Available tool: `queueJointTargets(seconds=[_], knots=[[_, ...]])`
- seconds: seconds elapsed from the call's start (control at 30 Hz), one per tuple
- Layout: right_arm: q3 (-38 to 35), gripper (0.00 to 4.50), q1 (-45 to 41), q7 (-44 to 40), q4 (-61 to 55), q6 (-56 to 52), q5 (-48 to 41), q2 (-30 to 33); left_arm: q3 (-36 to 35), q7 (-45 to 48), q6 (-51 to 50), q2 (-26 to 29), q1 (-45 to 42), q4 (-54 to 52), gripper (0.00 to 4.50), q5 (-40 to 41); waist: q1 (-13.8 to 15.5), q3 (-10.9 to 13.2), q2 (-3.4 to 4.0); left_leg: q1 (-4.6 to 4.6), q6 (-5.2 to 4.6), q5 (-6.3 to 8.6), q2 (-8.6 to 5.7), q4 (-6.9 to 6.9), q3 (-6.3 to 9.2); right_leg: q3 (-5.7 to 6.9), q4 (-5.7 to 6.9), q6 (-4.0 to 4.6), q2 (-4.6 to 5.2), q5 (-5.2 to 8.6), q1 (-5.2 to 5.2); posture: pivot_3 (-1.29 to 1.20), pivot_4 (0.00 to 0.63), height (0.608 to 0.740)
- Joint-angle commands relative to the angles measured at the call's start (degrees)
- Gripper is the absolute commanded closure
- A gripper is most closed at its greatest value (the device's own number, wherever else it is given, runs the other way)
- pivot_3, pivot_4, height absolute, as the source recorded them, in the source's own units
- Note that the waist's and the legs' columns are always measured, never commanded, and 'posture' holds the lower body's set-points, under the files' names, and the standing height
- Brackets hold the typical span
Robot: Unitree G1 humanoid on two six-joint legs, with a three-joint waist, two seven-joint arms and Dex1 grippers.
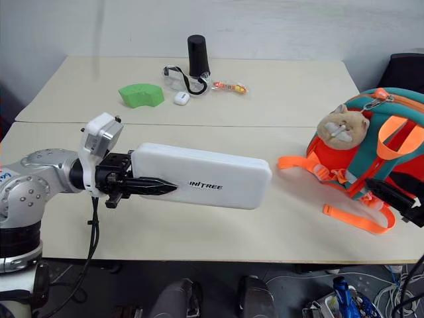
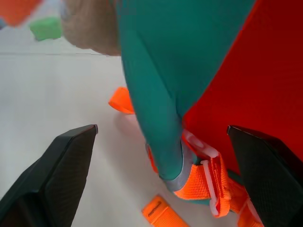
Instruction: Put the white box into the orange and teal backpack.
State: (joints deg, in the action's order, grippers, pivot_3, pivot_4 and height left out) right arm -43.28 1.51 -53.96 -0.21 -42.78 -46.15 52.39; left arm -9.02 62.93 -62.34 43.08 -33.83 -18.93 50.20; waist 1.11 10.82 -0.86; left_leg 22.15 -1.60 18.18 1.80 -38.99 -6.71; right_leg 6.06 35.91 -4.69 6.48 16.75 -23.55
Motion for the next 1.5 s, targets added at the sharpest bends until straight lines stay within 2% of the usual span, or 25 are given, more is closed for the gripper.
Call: queueJointTargets(seconds=[0.03,0.33,0.37,0.47,0.8,0.83,0.97,1.1,1.23,1.4,1.5], knots=[[5.23,0.02,-7.53,0.73,3.53,1.97,1.00,-0.79,-1.90,-0.93,0.89,0.92,-1.12,-1.51,3.16,2.60,-0.10,0.00,0.00,-0.02,-0.01,-0.01,-0.02,-0.01,-0.03,-0.02,0.01,-0.02,-0.02,-0.01,0.01,0.00,0.150,0.740],[16.22,0.02,-21.75,1.24,7.11,3.98,3.51,-5.08,-2.32,-2.40,1.74,2.36,-1.78,0.05,3.16,3.12,-1.23,0.02,0.04,0.00,0.07,-0.07,0.03,0.00,-0.06,-0.05,0.03,-0.04,-0.01,-0.02,-0.04,0.00,0.150,0.740],[16.56,0.19,-22.92,1.13,7.82,4.39,3.58,-5.46,-2.29,-2.49,1.80,2.45,-1.85,0.13,3.16,3.18,-1.21,0.02,0.03,0.00,0.07,-0.07,0.02,0.00,-0.07,-0.06,0.03,-0.04,-0.01,-0.02,-0.04,0.00,0.150,0.740],[16.78,0.87,-25.43,0.61,9.17,4.69,3.01,-6.28,-2.28,-2.72,1.97,2.74,-1.97,0.44,3.16,3.39,-1.21,0.03,0.05,0.00,0.07,-0.07,0.01,0.00,-0.07,-0.06,0.03,-0.04,-0.02,-0.02,-0.05,0.00,0.150,0.740],[15.66,4.34,-23.97,-2.03,5.57,2.91,-0.39,-6.41,-2.30,-3.87,3.30,2.81,-1.75,2.50,3.16,2.37,-1.20,0.03,0.06,0.02,0.08,-0.07,0.03,0.00,-0.07,-0.06,0.02,-0.04,0.01,-0.02,-0.06,0.00,0.150,0.740],[15.45,4.48,-23.53,-2.38,4.42,2.21,-1.40,-6.29,-2.17,-3.85,3.60,2.83,-1.76,2.99,3.16,2.05,-1.19,0.03,0.06,0.02,0.08,-0.07,0.03,0.00,-0.07,-0.06,0.02,-0.04,0.01,-0.02,-0.06,0.00,0.150,0.740],[15.51,4.48,-19.72,-5.80,-3.93,-1.72,-6.81,-5.14,-1.59,-3.66,5.59,3.13,-2.29,6.41,3.16,0.00,-1.20,0.04,0.07,0.02,0.08,-0.06,0.06,0.02,-0.09,-0.08,0.04,-0.04,0.01,-0.02,-0.09,0.00,0.150,0.740],[14.79,4.48,-12.99,-12.28,-15.33,-8.86,-15.75,-1.32,-0.45,-2.39,7.77,4.17,-3.73,10.51,3.16,-2.46,-1.16,0.07,0.11,0.04,0.09,-0.06,0.06,0.08,-0.08,-0.06,0.01,-0.03,0.00,-0.02,-0.13,0.00,0.150,0.740],[13.11,4.48,-7.83,-15.28,-23.36,-11.96,-21.44,1.89,0.85,-0.54,9.56,5.38,-5.61,13.62,3.16,-4.52,-1.11,0.07,0.11,0.05,0.07,-0.02,0.07,0.10,-0.07,-0.06,-0.05,-0.03,0.03,-0.02,-0.12,0.00,0.150,0.740],[9.91,4.48,-1.69,-20.70,-31.65,-13.90,-27.33,6.14,1.90,1.60,10.84,6.32,-8.53,16.97,3.16,-6.28,-0.92,0.08,0.10,0.05,0.06,-0.01,0.06,0.12,-0.05,-0.05,-0.06,-0.03,0.06,-0.02,-0.12,0.00,0.150,0.740],[7.85,4.48,2.95,-27.26,-34.62,-13.68,-27.20,8.78,2.26,3.16,11.30,6.97,-9.52,17.63,3.16,-6.60,-0.65,0.12,0.04,0.07,0.03,0.01,0.05,0.11,-0.04,-0.03,-0.08,-0.03,0.07,-0.02,-0.12,0.00,0.150,0.740]])
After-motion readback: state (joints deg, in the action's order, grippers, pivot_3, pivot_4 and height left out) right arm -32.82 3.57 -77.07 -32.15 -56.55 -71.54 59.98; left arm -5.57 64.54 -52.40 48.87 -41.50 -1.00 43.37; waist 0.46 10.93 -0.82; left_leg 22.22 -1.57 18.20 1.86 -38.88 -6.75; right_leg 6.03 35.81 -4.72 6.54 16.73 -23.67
